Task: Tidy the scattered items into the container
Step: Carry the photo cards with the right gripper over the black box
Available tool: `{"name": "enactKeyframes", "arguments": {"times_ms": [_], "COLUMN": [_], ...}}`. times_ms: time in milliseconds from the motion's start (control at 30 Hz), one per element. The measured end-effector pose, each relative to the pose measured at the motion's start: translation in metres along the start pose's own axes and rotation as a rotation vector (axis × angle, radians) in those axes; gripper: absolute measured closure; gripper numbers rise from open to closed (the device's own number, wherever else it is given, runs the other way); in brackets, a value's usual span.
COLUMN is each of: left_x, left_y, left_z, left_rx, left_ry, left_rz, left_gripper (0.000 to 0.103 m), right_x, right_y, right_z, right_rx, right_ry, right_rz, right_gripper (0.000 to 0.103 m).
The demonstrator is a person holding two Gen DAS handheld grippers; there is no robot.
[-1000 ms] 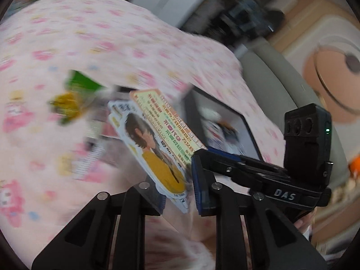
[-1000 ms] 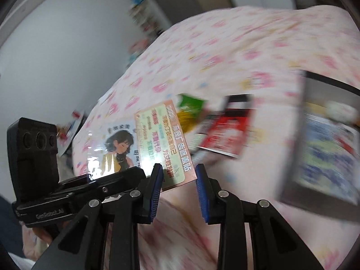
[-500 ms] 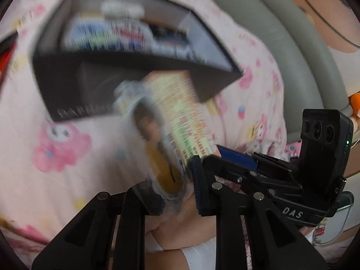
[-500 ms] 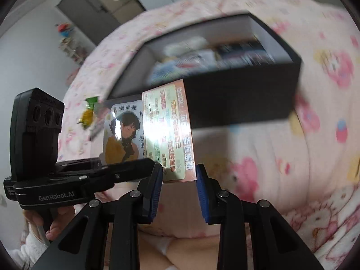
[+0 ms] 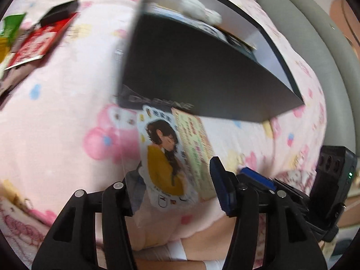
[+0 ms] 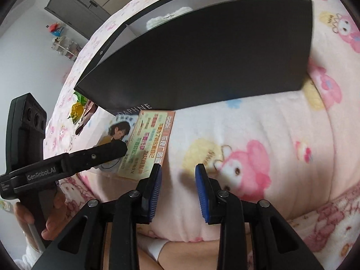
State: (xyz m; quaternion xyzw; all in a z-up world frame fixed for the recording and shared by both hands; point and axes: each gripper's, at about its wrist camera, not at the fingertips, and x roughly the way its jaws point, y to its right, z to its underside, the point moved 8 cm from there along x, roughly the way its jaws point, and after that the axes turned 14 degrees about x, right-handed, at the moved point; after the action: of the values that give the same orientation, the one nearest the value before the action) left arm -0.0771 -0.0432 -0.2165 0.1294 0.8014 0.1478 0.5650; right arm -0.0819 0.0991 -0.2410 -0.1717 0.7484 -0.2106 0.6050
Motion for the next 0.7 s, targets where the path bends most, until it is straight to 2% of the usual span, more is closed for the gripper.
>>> {"name": "enactKeyframes", "arguments": {"times_ms": [67,133,167,200,300,333,467,533,567,600,700], "left_x": [0.001,0.007,0.007,0.007,0.004,-0.001,-0.024,-0.04,-0.046,-0.048,-0.033], "left_y": [-0.004,0.004,0.002,0.001,-0.002,-0.005,-0.029,-0.043,-0.05,-0.053,-0.049], "left_z": [0.001,0.002,0.003,0.002,0.003,0.002,-0.003,-0.003,-0.002,-0.001,0.006], "left_rx": [0.0,0.029,0.036,0.04,0.013,0.005,-0.027,-0.043,-0.052,-0.062,-0.062], "left_ry": [-0.014,-0.042,-0.042,-0.04,-0.028,-0.014,0.045,0.076,0.087,0.093,0.026], "left_rz": [-0.036,-0.021,-0.034,-0.054,0.001,-0.017,-0.196,-0.309,-0.34,-0.347,-0.25], "left_gripper": [0.042,0.042,0.052,0.053,0.053,0.053,0.051,0.051,0.049,0.046,0.046], "right_x": [0.006,0.017,0.023,0.03,0.043,0.042,0.04,0.041,0.041,0.04,0.038], "right_y": [-0.007,-0.016,-0.018,-0.02,-0.015,-0.015,-0.015,-0.017,-0.02,-0.021,-0.028], "right_z": [-0.002,-0.002,-0.002,-0.002,-0.001,-0.001,0.001,0.003,0.003,0.004,0.002], "right_rx": [-0.003,-0.002,-0.001,0.004,0.044,0.047,0.043,0.03,0.018,0.011,-0.002], "right_ry": [-0.011,-0.045,-0.065,-0.084,-0.116,-0.114,-0.102,-0.094,-0.089,-0.085,-0.071], "right_rz": [-0.017,-0.061,-0.074,-0.084,-0.134,-0.146,-0.154,-0.137,-0.122,-0.113,-0.1], "right_gripper": [0.076,0.073,0.071,0.071,0.071,0.071,0.071,0.071,0.071,0.071,0.071]}}
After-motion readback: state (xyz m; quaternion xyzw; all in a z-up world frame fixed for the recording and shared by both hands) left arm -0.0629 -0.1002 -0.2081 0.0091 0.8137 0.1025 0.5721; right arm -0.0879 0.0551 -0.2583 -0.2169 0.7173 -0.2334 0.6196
